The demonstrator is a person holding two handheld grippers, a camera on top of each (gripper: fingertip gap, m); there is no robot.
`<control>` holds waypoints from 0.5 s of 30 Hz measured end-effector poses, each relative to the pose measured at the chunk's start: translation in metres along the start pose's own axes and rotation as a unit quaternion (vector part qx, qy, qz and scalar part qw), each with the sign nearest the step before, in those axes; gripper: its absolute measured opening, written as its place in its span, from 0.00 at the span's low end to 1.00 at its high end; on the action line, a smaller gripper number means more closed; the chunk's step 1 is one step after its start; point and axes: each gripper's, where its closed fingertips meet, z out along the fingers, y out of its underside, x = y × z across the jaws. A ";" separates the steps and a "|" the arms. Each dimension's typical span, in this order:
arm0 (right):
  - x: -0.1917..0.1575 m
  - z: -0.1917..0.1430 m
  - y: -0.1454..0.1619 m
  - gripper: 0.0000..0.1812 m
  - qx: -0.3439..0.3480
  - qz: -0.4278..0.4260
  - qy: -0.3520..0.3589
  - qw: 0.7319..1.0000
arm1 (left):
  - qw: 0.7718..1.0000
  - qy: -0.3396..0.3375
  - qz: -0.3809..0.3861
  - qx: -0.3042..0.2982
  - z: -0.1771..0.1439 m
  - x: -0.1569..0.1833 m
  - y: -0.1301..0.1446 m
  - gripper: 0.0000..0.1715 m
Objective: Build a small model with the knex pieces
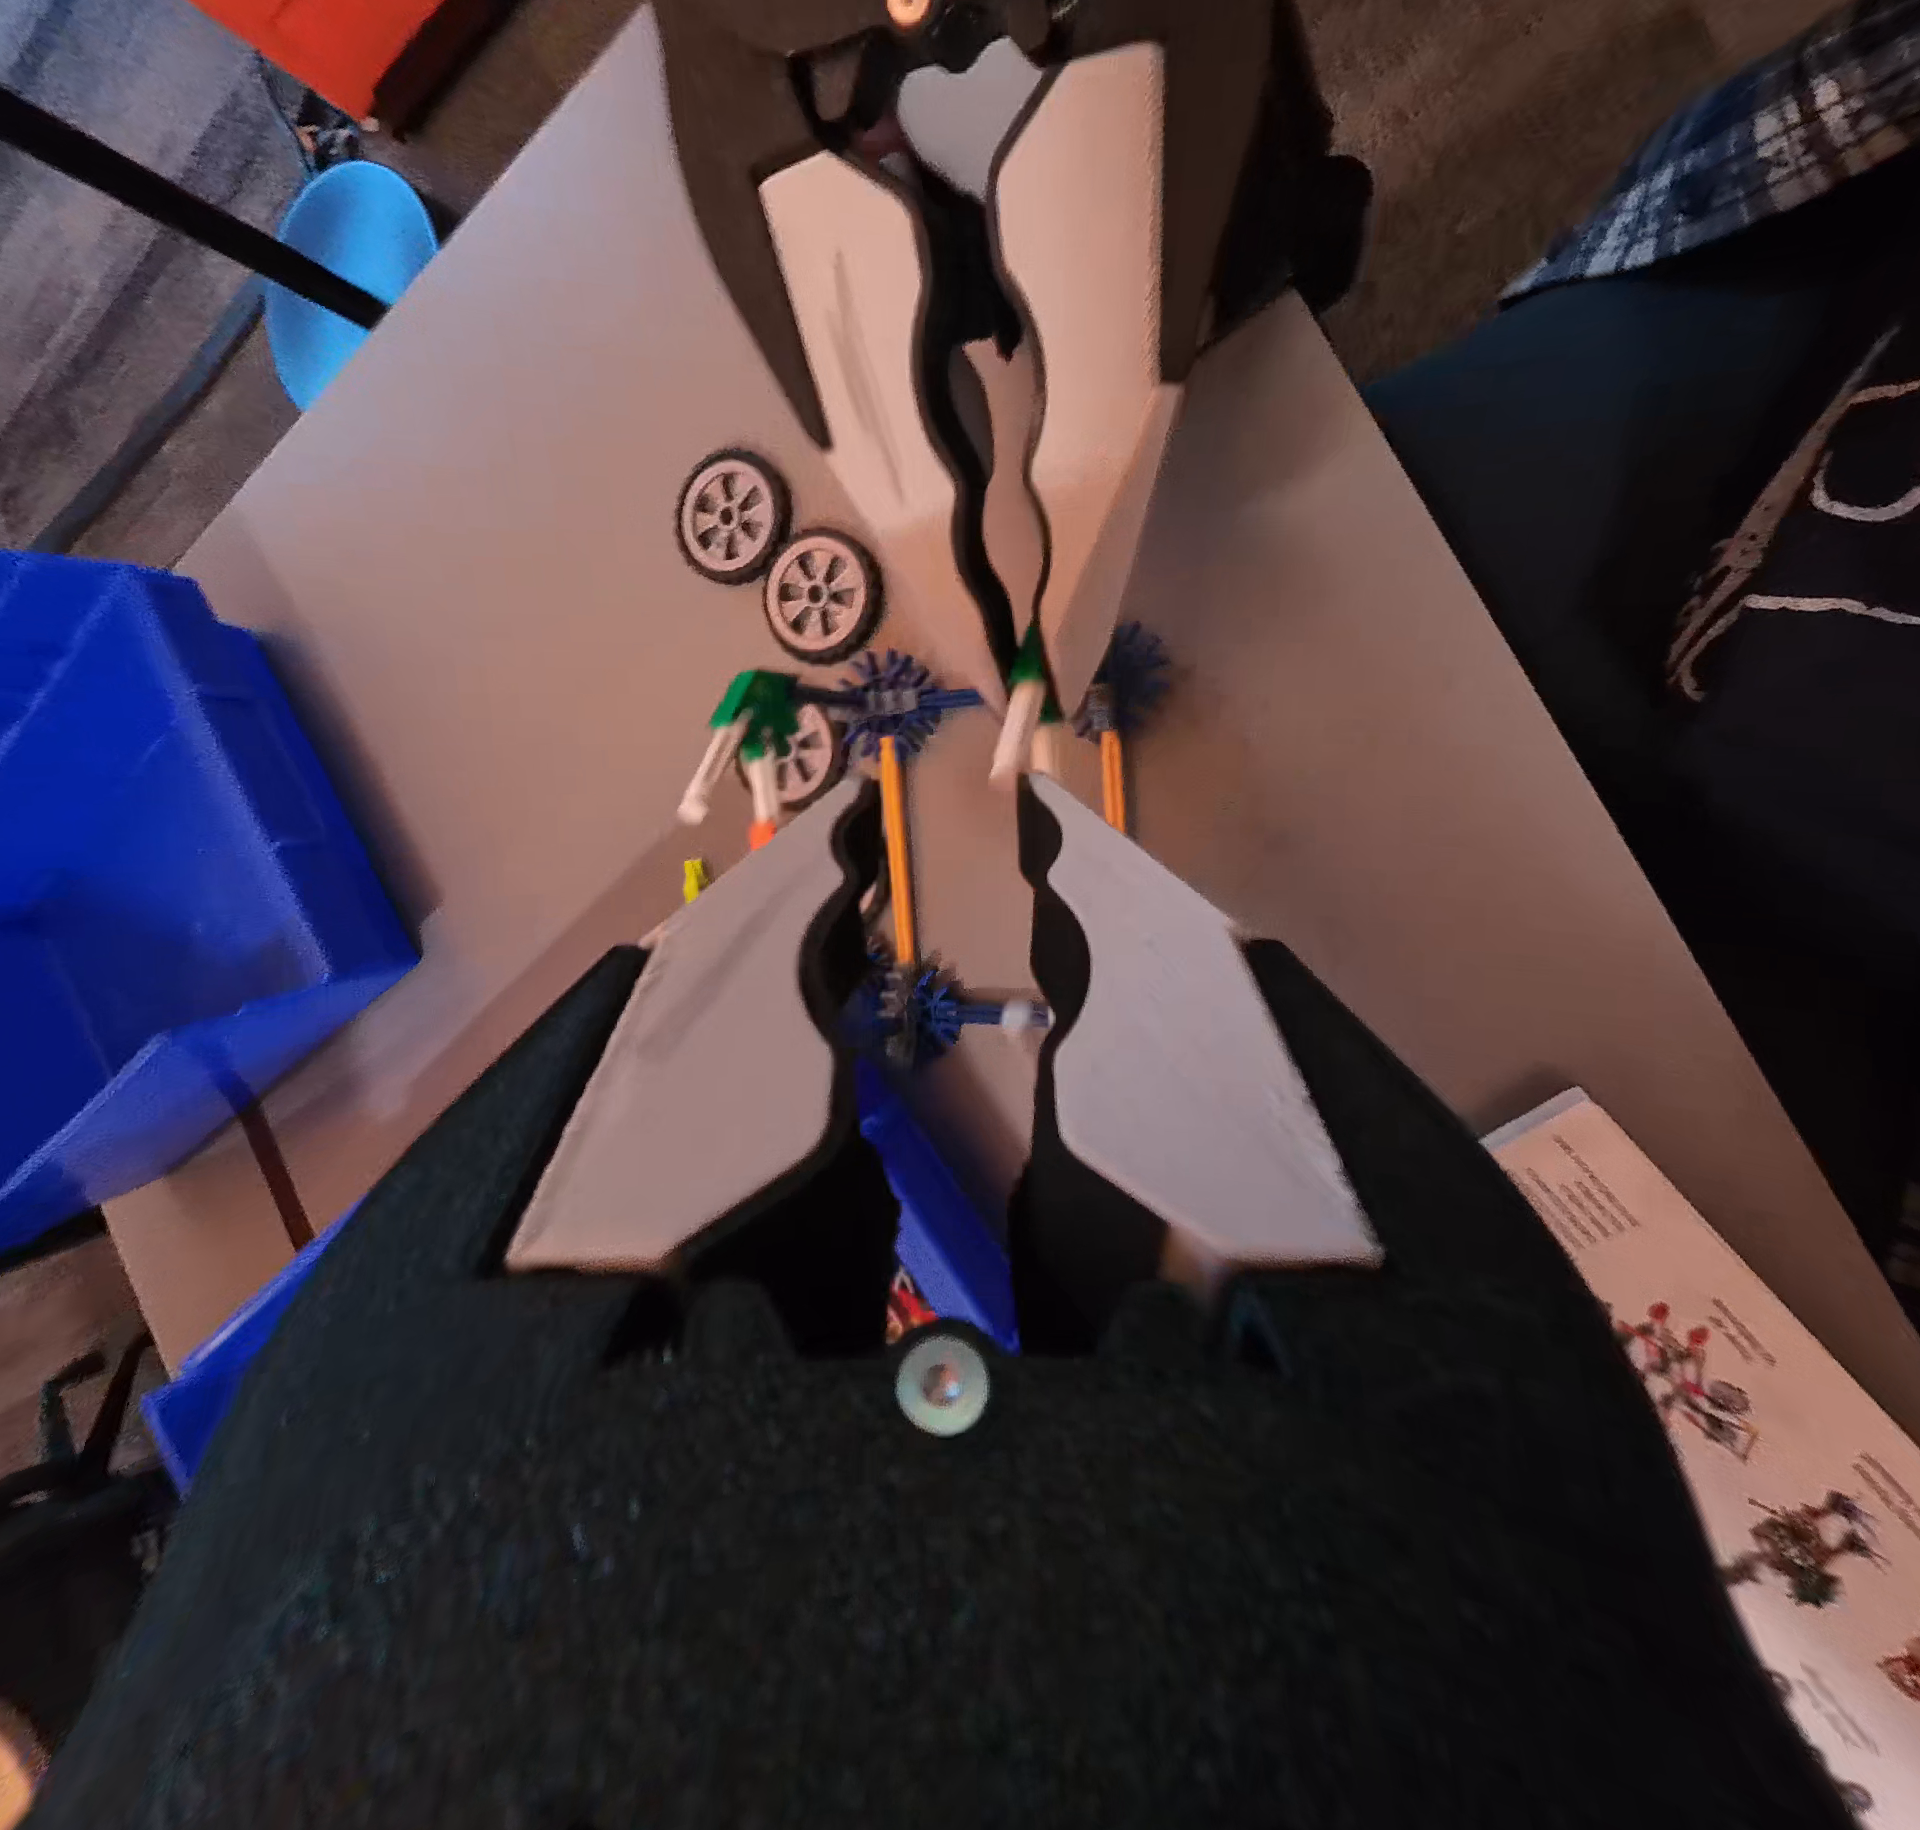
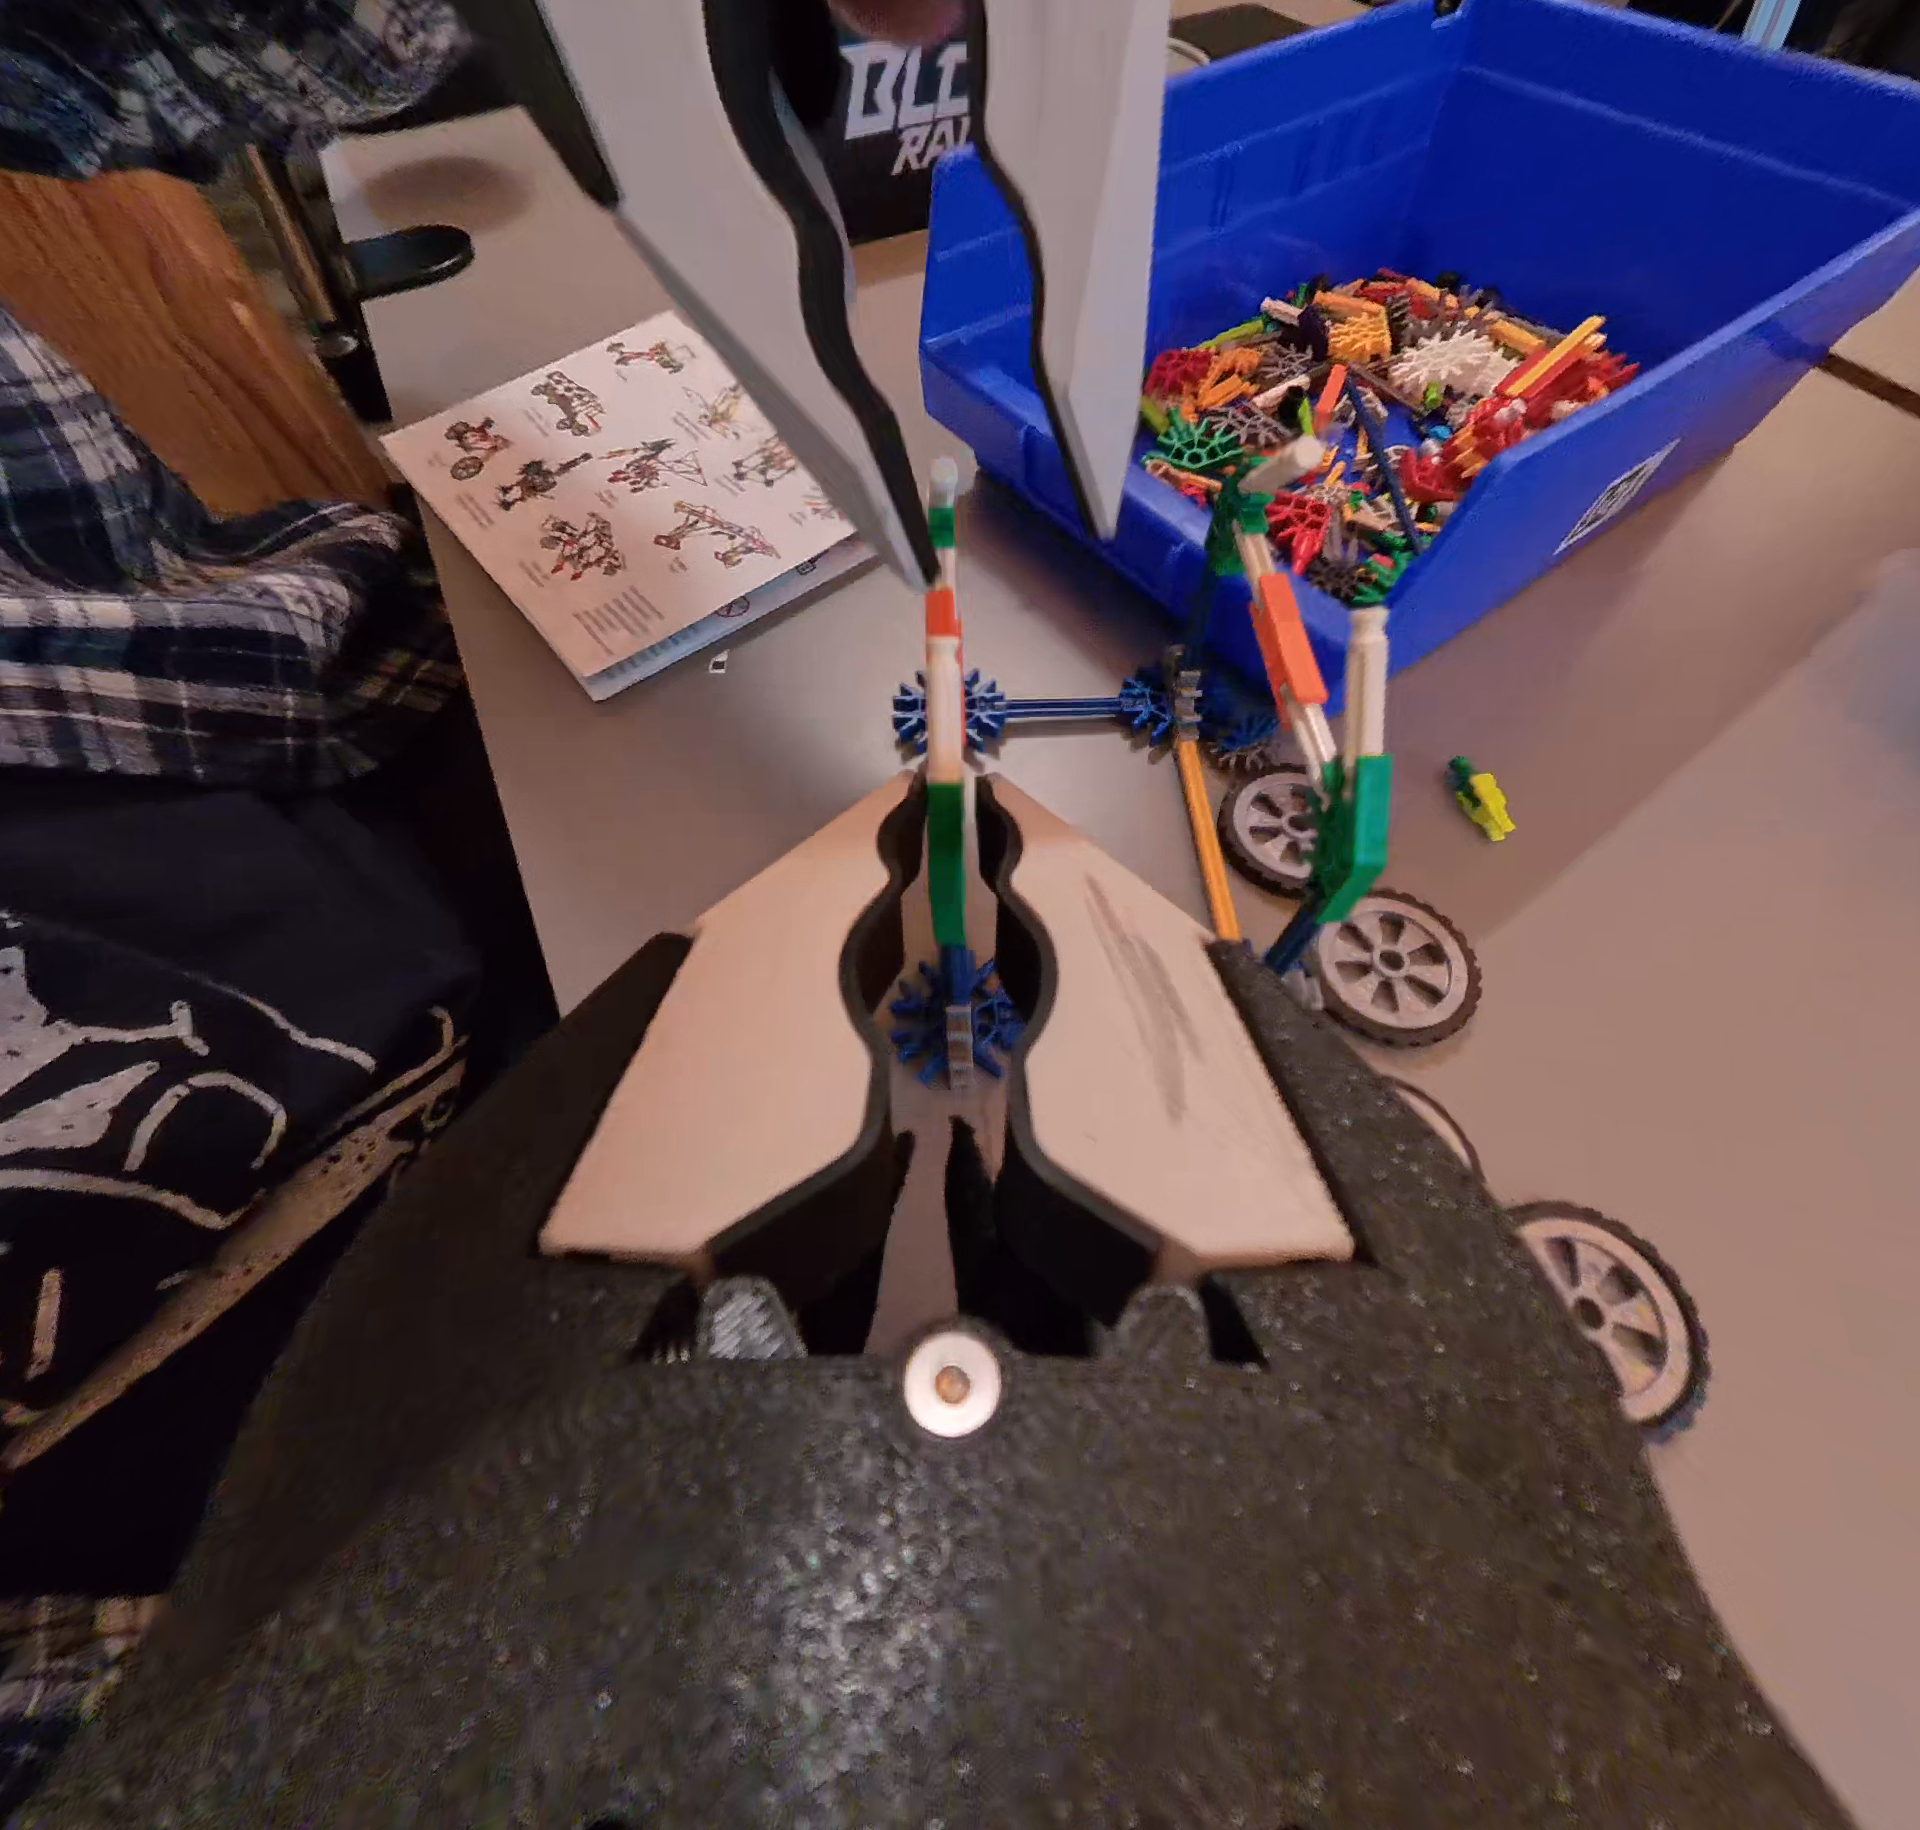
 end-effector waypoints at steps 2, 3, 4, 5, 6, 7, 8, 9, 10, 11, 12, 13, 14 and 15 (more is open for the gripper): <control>0.002 -0.005 0.001 0.07 -0.005 0.005 0.002 1.000 | 1.000 -0.004 -0.016 0.010 -0.010 0.001 0.005 0.14; 0.003 -0.007 0.002 0.07 -0.008 0.007 0.002 1.000 | 1.000 -0.003 -0.026 0.015 -0.013 0.003 0.008 0.14; 0.003 -0.009 0.003 0.07 -0.012 0.006 0.005 1.000 | 0.999 -0.004 -0.036 0.020 -0.016 0.005 0.011 0.15; 0.004 -0.011 0.003 0.07 -0.014 0.005 0.010 1.000 | 0.999 -0.006 -0.044 0.024 -0.018 0.007 0.015 0.15; 0.003 -0.012 0.003 0.08 -0.016 0.003 0.013 1.000 | 0.998 -0.007 -0.051 0.026 -0.019 0.010 0.020 0.16; 0.003 -0.012 0.004 0.08 -0.022 0.001 0.018 1.000 | 0.998 -0.007 -0.058 0.026 -0.019 0.012 0.024 0.17; 0.003 -0.011 0.006 0.08 -0.030 -0.002 0.025 0.999 | 0.998 -0.008 -0.064 0.026 -0.019 0.015 0.029 0.17; 0.003 -0.010 0.008 0.10 -0.036 -0.003 0.030 0.999 | 0.997 -0.009 -0.070 0.025 -0.019 0.017 0.034 0.17; 0.002 -0.008 0.009 0.11 -0.040 -0.004 0.033 0.999 | 0.997 -0.011 -0.077 0.025 -0.017 0.018 0.040 0.17; 0.002 -0.006 0.010 0.11 -0.045 -0.005 0.037 0.998 | 0.996 -0.008 -0.084 0.027 -0.015 0.019 0.044 0.17; 0.001 -0.003 0.012 0.11 -0.051 -0.007 0.040 0.998 | 0.995 -0.006 -0.090 0.030 -0.013 0.021 0.048 0.17; 0.001 0.000 0.013 0.11 -0.055 -0.010 0.044 0.997 | 0.995 -0.005 -0.095 0.032 -0.011 0.022 0.052 0.16; 0.000 0.002 0.014 0.07 -0.057 -0.014 0.046 0.997 | 0.995 -0.003 -0.099 0.034 -0.009 0.023 0.054 0.14; -0.001 0.004 0.014 0.04 -0.057 -0.016 0.045 0.997 | 0.994 0.000 -0.102 0.042 -0.007 0.024 0.054 0.13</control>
